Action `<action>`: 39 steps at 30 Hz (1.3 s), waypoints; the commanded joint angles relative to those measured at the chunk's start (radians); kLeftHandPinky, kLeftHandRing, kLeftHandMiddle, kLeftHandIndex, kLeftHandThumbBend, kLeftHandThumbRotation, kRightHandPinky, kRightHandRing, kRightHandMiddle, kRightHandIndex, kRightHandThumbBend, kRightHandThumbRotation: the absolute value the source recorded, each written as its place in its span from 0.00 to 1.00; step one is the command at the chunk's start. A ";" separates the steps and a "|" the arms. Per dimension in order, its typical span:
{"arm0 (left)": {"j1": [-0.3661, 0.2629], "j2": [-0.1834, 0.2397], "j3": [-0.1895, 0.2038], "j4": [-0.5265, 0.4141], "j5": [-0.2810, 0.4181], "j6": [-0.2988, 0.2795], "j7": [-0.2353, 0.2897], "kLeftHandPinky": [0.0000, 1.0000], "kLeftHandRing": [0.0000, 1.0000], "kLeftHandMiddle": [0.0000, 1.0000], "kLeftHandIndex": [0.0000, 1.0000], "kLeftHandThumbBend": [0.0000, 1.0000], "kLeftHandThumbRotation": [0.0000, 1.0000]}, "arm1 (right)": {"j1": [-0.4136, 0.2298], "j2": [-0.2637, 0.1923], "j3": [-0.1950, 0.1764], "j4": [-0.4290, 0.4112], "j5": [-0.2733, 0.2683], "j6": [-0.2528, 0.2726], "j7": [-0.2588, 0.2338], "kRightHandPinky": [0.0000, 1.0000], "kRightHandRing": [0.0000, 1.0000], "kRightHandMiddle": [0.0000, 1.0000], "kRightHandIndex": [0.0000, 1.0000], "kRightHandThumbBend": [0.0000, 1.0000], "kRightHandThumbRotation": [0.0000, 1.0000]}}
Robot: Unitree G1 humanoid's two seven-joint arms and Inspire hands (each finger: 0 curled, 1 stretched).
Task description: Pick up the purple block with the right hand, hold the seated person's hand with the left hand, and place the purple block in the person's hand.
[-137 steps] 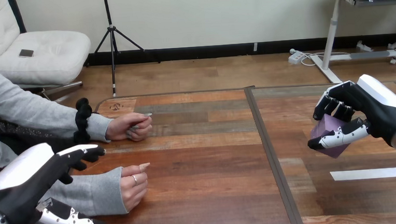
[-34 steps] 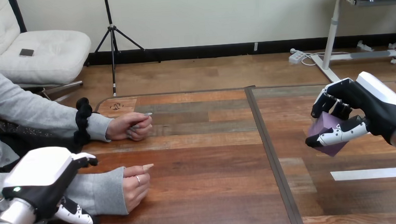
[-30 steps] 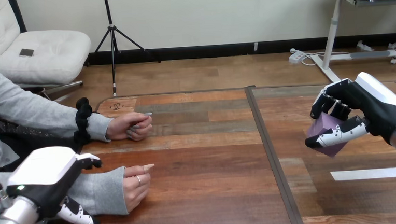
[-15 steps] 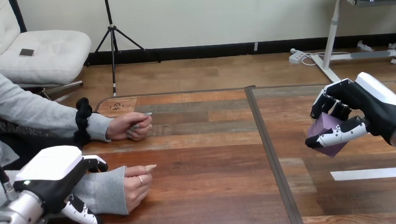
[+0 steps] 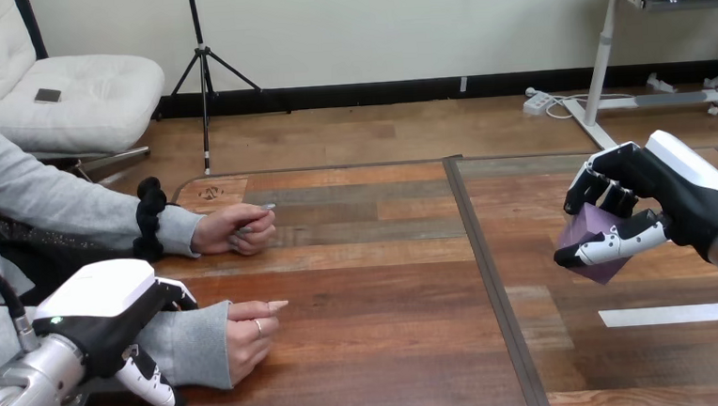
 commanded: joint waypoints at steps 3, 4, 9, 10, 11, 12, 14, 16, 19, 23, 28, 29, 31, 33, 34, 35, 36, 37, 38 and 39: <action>-0.050 0.019 -0.030 0.005 0.016 0.030 -0.018 0.45 0.57 0.62 0.63 0.96 0.02 | -0.057 -0.032 -0.037 -0.048 0.027 0.004 -0.003 0.37 0.40 0.43 0.43 0.82 0.00; -0.051 0.019 -0.031 0.006 0.016 0.033 -0.022 0.44 0.56 0.61 0.62 0.96 0.02 | -0.057 -0.032 -0.037 -0.049 0.027 0.005 -0.003 0.37 0.40 0.43 0.43 0.82 0.00; -0.062 0.013 -0.043 0.009 0.019 0.068 -0.058 0.41 0.51 0.57 0.59 0.91 0.00 | -0.059 -0.033 -0.037 -0.047 0.023 0.002 -0.006 0.37 0.40 0.44 0.44 0.81 0.00; -0.063 0.013 -0.045 0.009 0.021 0.073 -0.061 0.40 0.50 0.57 0.58 0.91 0.00 | -0.059 -0.033 -0.038 -0.047 0.023 0.003 -0.005 0.37 0.40 0.44 0.44 0.81 0.00; -0.065 0.013 -0.049 0.010 0.028 0.077 -0.058 0.40 0.49 0.56 0.58 0.90 0.00 | -0.059 -0.032 -0.039 -0.046 0.024 0.000 -0.004 0.37 0.40 0.44 0.44 0.81 0.00; -0.065 0.013 -0.052 0.010 0.032 0.080 -0.056 0.39 0.48 0.55 0.57 0.89 0.00 | -0.059 -0.032 -0.040 -0.045 0.025 -0.002 -0.003 0.37 0.40 0.44 0.44 0.81 0.00; -0.066 0.012 -0.056 0.010 0.034 0.085 -0.054 0.37 0.46 0.53 0.56 0.88 0.00 | -0.059 -0.032 -0.041 -0.044 0.024 -0.007 -0.003 0.37 0.40 0.44 0.44 0.81 0.00; -0.067 0.011 -0.057 0.010 0.030 0.089 -0.056 0.33 0.41 0.50 0.53 0.87 0.00 | -0.059 -0.032 -0.041 -0.044 0.022 -0.009 -0.005 0.37 0.40 0.44 0.44 0.81 0.00; -0.068 0.011 -0.062 0.019 0.029 0.087 -0.047 0.29 0.38 0.47 0.51 0.86 0.00 | -0.059 -0.032 -0.042 -0.045 0.021 -0.012 -0.004 0.37 0.40 0.44 0.44 0.81 0.00; -0.067 0.011 -0.063 0.019 0.024 0.087 -0.044 0.25 0.33 0.44 0.49 0.84 0.00 | -0.058 -0.032 -0.044 -0.047 0.022 -0.015 -0.003 0.37 0.40 0.44 0.44 0.81 0.00; -0.064 0.010 -0.061 0.025 0.019 0.078 -0.030 0.22 0.30 0.40 0.46 0.82 0.00 | -0.058 -0.032 -0.044 -0.047 0.016 -0.016 -0.012 0.37 0.40 0.44 0.44 0.81 0.00; -0.063 0.010 -0.060 0.027 0.018 0.077 -0.028 0.21 0.29 0.40 0.45 0.82 0.00 | -0.058 -0.031 -0.045 -0.045 0.016 -0.017 -0.011 0.37 0.40 0.44 0.44 0.81 0.00; -0.063 0.009 -0.059 0.028 0.016 0.078 -0.026 0.20 0.29 0.39 0.44 0.81 0.00 | -0.059 -0.031 -0.045 -0.042 0.018 -0.018 -0.010 0.37 0.40 0.44 0.44 0.81 0.00; -0.062 0.007 -0.057 0.030 0.008 0.076 -0.025 0.19 0.28 0.38 0.44 0.80 0.00 | -0.059 -0.030 -0.046 -0.043 0.019 -0.018 -0.009 0.37 0.40 0.44 0.44 0.81 0.00; -0.062 0.007 -0.056 0.030 0.005 0.075 -0.025 0.19 0.27 0.38 0.43 0.80 0.00 | -0.059 -0.030 -0.047 -0.043 0.020 -0.018 -0.009 0.37 0.40 0.44 0.44 0.81 0.00; -0.062 0.006 -0.054 0.030 -0.001 0.078 -0.028 0.19 0.27 0.38 0.43 0.79 0.00 | -0.059 -0.030 -0.047 -0.044 0.020 -0.017 -0.009 0.37 0.40 0.44 0.44 0.81 0.00; -0.061 0.005 -0.053 0.029 -0.005 0.081 -0.031 0.19 0.27 0.38 0.43 0.79 0.00 | -0.058 -0.031 -0.047 -0.044 0.019 -0.016 -0.009 0.37 0.40 0.44 0.44 0.81 0.00; -0.061 0.004 -0.053 0.029 -0.008 0.083 -0.032 0.19 0.27 0.38 0.43 0.78 0.00 | -0.058 -0.031 -0.046 -0.045 0.019 -0.016 -0.009 0.37 0.40 0.44 0.44 0.81 0.00; -0.061 0.002 -0.050 0.030 -0.013 0.083 -0.030 0.19 0.27 0.38 0.43 0.78 0.00 | -0.058 -0.031 -0.047 -0.045 0.019 -0.017 -0.010 0.37 0.40 0.44 0.44 0.81 0.00; -0.060 0.001 -0.049 0.031 -0.016 0.083 -0.028 0.19 0.28 0.38 0.43 0.78 0.00 | -0.058 -0.031 -0.047 -0.045 0.019 -0.018 -0.010 0.37 0.40 0.44 0.44 0.82 0.00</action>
